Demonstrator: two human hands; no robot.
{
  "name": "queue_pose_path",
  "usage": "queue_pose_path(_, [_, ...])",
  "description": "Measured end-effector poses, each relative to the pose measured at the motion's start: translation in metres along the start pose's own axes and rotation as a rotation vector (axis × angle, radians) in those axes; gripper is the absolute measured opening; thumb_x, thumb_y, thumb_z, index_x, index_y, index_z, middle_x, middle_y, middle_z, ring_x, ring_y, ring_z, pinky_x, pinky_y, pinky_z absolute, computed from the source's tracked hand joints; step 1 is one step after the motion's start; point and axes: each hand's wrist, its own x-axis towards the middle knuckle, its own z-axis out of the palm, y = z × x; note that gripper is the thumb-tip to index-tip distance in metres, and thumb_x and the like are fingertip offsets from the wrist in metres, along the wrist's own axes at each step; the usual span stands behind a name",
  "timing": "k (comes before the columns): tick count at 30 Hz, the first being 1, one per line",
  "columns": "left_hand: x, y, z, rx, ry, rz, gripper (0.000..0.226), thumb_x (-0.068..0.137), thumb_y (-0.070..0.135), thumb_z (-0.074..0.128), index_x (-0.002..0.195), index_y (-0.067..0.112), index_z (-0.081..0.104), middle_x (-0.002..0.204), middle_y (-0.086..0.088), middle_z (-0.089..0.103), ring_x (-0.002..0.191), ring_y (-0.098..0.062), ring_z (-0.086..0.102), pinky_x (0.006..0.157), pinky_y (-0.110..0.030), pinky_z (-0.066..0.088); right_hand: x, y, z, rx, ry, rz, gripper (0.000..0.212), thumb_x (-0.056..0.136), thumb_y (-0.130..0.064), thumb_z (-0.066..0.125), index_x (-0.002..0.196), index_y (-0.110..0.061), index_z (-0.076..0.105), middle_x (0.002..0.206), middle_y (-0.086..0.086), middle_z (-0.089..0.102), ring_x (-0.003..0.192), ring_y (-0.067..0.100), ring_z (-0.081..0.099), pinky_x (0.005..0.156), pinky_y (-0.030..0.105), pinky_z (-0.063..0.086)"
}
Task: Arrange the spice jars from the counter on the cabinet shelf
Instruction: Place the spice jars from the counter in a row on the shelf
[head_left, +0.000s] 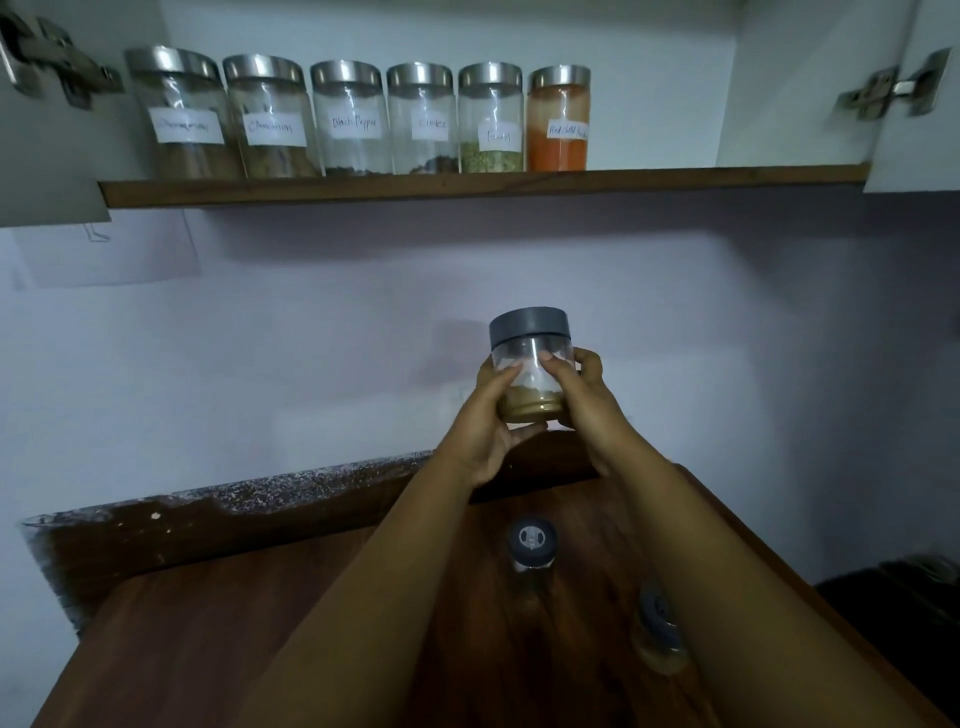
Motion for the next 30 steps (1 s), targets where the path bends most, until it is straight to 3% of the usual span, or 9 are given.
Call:
queue_pose_path(4, [0.002,0.01,-0.004,0.103,-0.092,0.039,0.08,0.08,0.014,0.07,0.147,0.036,0.032,0.136,0.0,0.055,0.123,-0.023,0.055,0.104,-0.045,0.044,0.004,-0.006,-0.008,0.092,0.073,-0.053,0.053,0.08,-0.056,0.053,0.123,-0.024,0.051,0.112,0.004,0.061,0.101,0.017,0.064,0.09,0.035,0.052])
queue_pose_path(7, [0.003,0.019,0.001,0.225,-0.004,0.14,0.095,0.071,0.022,0.082,0.147,0.043,0.029,0.142,0.0,0.044,0.127,-0.022,0.05,0.104,-0.044,0.047,0.005,-0.009,-0.013,0.152,0.114,-0.076,0.045,0.093,-0.048,0.044,0.128,-0.02,0.043,0.117,0.007,0.061,0.105,0.019,0.061,0.086,0.035,0.052])
queue_pose_path(9, [0.005,0.022,0.007,0.28,0.034,0.195,0.104,0.065,0.025,0.087,0.146,0.046,0.026,0.142,0.001,0.04,0.124,-0.019,0.051,0.097,-0.037,0.052,0.003,-0.011,-0.012,0.137,0.011,-0.068,0.055,0.094,-0.06,0.041,0.131,-0.02,0.039,0.123,0.007,0.059,0.106,0.017,0.062,0.079,0.03,0.052])
queue_pose_path(11, [0.009,0.025,0.013,0.315,-0.007,0.23,0.108,0.069,0.016,0.086,0.148,0.048,0.019,0.149,0.002,0.032,0.128,-0.021,0.05,0.1,-0.038,0.051,0.002,-0.014,-0.009,0.102,-0.078,-0.053,0.073,0.082,-0.073,0.045,0.133,-0.021,0.038,0.125,0.003,0.06,0.108,0.016,0.063,0.082,0.031,0.053])
queue_pose_path(14, [0.014,0.037,0.017,0.333,-0.148,0.207,0.102,0.081,0.0,0.071,0.149,0.051,0.014,0.15,0.004,0.028,0.128,-0.021,0.05,0.102,-0.038,0.049,0.006,-0.021,-0.014,0.117,-0.03,-0.087,0.058,0.093,-0.056,0.048,0.137,-0.019,0.044,0.133,0.011,0.055,0.115,0.023,0.061,0.099,0.043,0.051])
queue_pose_path(16, [0.017,0.047,0.019,0.403,-0.199,0.219,0.097,0.083,0.004,0.071,0.148,0.052,0.018,0.151,0.003,0.031,0.127,-0.02,0.05,0.101,-0.037,0.05,0.01,-0.028,-0.024,0.147,-0.008,-0.116,0.053,0.097,-0.051,0.045,0.139,-0.019,0.047,0.133,0.015,0.054,0.118,0.027,0.059,0.104,0.047,0.047])
queue_pose_path(19, [0.022,0.056,0.031,0.625,-0.069,0.37,0.1,0.073,0.024,0.085,0.147,0.051,0.023,0.149,0.008,0.033,0.126,-0.016,0.047,0.094,-0.029,0.053,0.014,-0.037,-0.042,0.193,0.018,-0.176,0.053,0.097,-0.048,0.045,0.144,-0.025,0.035,0.134,0.007,0.055,0.117,0.022,0.06,0.102,0.043,0.049])
queue_pose_path(25, [0.044,0.063,0.054,0.843,-0.017,0.652,0.109,0.066,0.026,0.089,0.15,0.042,0.021,0.144,0.007,0.029,0.125,-0.009,0.043,0.09,-0.012,0.048,0.028,-0.051,-0.061,0.116,-0.043,-0.266,0.078,0.072,-0.041,0.077,0.138,-0.035,0.036,0.123,0.001,0.065,0.111,0.016,0.065,0.091,0.033,0.055])
queue_pose_path(30, [0.064,0.08,0.078,0.899,-0.013,0.808,0.109,0.068,0.021,0.088,0.147,0.043,0.018,0.14,0.009,0.027,0.124,-0.01,0.044,0.09,-0.004,0.044,0.046,-0.075,-0.073,0.12,-0.008,-0.385,0.083,0.068,-0.029,0.087,0.134,-0.04,0.039,0.126,-0.002,0.06,0.115,0.016,0.061,0.092,0.035,0.056])
